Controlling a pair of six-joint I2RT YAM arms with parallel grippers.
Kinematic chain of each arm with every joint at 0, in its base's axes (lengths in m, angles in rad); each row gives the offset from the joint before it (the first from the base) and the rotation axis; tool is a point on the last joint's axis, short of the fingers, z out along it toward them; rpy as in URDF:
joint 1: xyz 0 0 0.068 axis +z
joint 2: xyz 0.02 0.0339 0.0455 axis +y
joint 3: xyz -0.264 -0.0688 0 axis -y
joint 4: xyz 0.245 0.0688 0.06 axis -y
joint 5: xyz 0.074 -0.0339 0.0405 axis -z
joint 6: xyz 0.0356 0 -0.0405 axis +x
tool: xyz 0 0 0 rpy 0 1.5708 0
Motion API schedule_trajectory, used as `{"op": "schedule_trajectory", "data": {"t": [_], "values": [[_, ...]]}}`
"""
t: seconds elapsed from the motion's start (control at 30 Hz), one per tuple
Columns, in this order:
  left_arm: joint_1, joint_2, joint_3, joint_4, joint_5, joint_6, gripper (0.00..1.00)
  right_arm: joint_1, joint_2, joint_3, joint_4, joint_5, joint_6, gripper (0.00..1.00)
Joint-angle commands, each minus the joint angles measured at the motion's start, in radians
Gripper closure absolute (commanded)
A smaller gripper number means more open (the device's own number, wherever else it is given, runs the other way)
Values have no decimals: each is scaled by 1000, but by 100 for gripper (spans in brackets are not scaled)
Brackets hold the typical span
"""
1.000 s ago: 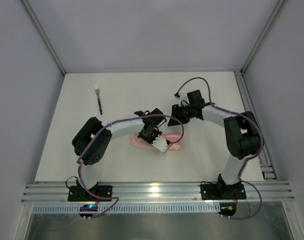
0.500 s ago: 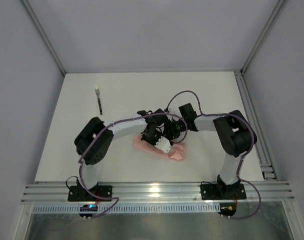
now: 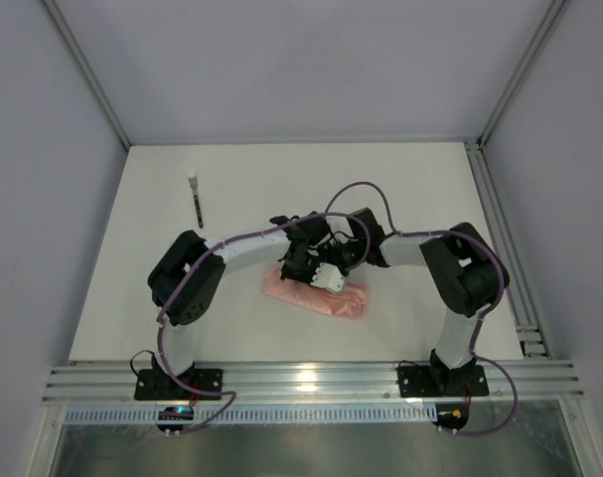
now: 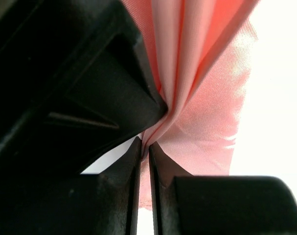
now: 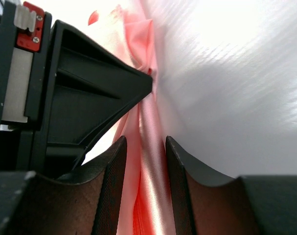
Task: Fold the napkin into a case and place the utensils inside
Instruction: Smooth out the smaller rectangle-folded napkin at the center of the board.
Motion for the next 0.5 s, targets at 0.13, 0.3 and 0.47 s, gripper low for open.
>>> {"op": "schedule_trajectory", "data": {"t": [0.13, 0.3, 0.47], "values": [[2, 2, -40, 76, 25, -43, 91, -34, -77, 56, 1, 108, 1, 58], [3, 8, -37, 88, 44, -72, 91, -17, -106, 13, 69, 18, 23, 57], [16, 10, -31, 111, 76, -158, 91, -7, -66, -31, 67, 42, 9, 57]]}}
